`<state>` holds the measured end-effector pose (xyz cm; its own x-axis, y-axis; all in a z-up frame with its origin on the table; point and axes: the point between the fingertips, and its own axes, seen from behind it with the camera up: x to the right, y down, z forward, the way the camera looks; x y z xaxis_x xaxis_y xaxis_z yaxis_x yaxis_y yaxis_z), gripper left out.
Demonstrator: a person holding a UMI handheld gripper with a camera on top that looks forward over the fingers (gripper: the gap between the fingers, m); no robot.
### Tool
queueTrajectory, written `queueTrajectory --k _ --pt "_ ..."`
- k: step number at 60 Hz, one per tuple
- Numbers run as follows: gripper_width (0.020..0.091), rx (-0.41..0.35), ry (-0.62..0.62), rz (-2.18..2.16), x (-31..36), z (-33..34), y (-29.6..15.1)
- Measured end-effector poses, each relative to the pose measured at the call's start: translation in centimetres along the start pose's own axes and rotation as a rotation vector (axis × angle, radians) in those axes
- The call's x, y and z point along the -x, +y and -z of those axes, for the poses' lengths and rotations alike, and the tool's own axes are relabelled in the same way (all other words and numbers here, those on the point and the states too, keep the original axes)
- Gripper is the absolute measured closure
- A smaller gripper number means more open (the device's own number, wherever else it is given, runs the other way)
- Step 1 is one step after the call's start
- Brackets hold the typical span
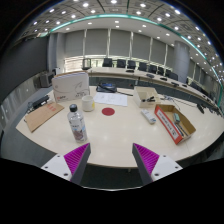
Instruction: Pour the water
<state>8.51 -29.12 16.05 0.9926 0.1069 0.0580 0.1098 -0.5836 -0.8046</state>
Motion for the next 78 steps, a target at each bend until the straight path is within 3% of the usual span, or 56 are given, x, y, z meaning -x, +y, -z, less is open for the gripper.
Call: queueTrajectory --k 8,15,34,38,42,57,78 --pt "0.0241 -0.010 -0.055 0.004 7.1 -3.2 1.3" --pt "0.0241 -0.076 -0.073 0.002 11.6 -7.2 0.8" --pt "0.0248 -0.261 0.010 -0.049 14.8 -19.3 -3.4" --pt "0.0320 -0.268 0.031 -0.039 14.8 -20.3 -3.4" --pt "0.0521 -0.277 0.042 -0.038 15.0 -21.5 -3.5" --pt "0.0689 -0.259 0.050 -0.054 14.6 -20.8 -4.4" --pt "0.0695 -0.253 0.267 0.237 6.2 -20.6 -15.2"
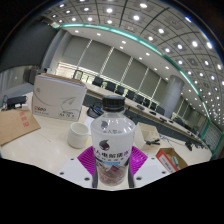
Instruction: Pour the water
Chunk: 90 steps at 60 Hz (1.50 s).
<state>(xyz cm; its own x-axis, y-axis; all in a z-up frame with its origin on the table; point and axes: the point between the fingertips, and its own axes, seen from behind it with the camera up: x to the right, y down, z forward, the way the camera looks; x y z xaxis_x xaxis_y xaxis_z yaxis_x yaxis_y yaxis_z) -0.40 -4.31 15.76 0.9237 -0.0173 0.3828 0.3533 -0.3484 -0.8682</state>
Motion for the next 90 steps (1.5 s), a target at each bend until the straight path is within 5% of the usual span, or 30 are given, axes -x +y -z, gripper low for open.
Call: queueTrajectory --k 16,40,53,73,90 --pt "0.0697 -0.045 0.126 0.627 -3.7 -9.6 -5.5" --pt "0.0694 -0.190 0.288 1.449 -0.8 -19.6 -8.1" --pt "0.0695 -0.270 0.257 1.622 1.8 -21.2 -8.0" --pt "0.0694 -0.221 0.083 0.983 -0.7 -20.1 -8.7" --pt "0.0692 -0.076 -0.258 0.148 0.0 -18.3 -4.2"
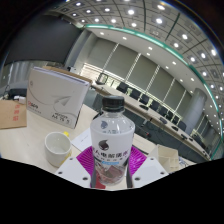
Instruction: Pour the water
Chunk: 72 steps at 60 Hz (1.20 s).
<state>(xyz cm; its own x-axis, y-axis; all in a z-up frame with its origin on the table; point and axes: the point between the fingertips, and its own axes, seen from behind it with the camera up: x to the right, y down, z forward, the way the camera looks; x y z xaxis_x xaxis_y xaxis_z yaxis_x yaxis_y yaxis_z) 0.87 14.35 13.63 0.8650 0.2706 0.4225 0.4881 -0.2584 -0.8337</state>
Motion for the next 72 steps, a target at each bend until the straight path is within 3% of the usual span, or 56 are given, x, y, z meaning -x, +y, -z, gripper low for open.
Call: queueTrajectory --k 10,24,28,34,38,40,43,46,49,57,72 --pt "0.0689 0.010 -0.104 -0.298 1.8 -0.7 3.0" --pt "0.0685 0.039 -0.138 -0.421 3.3 -2.1 7.4" --pt "0.0661 0.001 -0.139 -0.422 3.2 -2.1 7.5" --pt "0.0586 -0.033 -0.135 -0.405 3.3 -1.5 7.3" --pt "0.0528 -0.015 -0.143 -0.412 3.5 -1.5 7.8" --pt "0.0441 0.020 -0.155 -0.417 3.9 -1.3 8.6" --pt "0.0233 0.058 -0.164 -0.431 4.2 -1.1 9.3" --pt "0.0266 0.078 -0.156 -0.445 3.9 -0.7 9.6" --pt "0.0238 0.107 -0.138 -0.452 3.5 0.0 9.9" --pt "0.0244 0.188 -0.078 -0.452 2.3 3.8 9.4" --pt "0.0243 0.291 -0.009 -0.442 3.4 16.8 4.7"
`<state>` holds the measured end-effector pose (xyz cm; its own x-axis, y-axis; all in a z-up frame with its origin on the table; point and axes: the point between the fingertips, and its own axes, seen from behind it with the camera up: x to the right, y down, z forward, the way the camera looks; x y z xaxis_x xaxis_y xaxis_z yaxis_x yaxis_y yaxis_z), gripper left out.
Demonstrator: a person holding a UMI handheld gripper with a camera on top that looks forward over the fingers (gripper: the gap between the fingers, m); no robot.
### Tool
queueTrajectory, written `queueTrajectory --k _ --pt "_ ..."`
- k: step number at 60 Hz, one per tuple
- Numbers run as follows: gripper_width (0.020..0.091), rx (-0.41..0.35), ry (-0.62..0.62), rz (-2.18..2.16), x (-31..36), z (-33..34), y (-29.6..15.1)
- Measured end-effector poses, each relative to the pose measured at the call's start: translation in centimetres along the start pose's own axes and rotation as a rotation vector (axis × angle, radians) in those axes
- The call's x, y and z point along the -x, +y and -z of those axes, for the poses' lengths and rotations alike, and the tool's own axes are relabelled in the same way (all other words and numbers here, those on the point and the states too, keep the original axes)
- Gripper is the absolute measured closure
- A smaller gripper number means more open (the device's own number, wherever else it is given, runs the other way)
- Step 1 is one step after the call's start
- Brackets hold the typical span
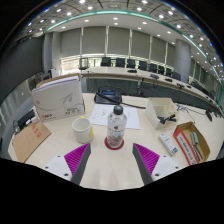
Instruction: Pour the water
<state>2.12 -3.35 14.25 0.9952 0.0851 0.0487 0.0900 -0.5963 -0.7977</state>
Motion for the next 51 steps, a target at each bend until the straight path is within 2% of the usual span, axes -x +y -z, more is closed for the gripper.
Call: queueTrajectory --k 4,21,32,51 --pt "0.0241 0.035 0.017 -0.002 1.3 4.2 0.8" --pt "0.0244 0.062 0.034 -0.010 6.4 16.7 4.7" --pt "0.0243 0.056 0.054 -0.004 7.3 20.2 6.3" --pt "0.0240 0.063 0.086 -0.040 7.0 22.0 6.9"
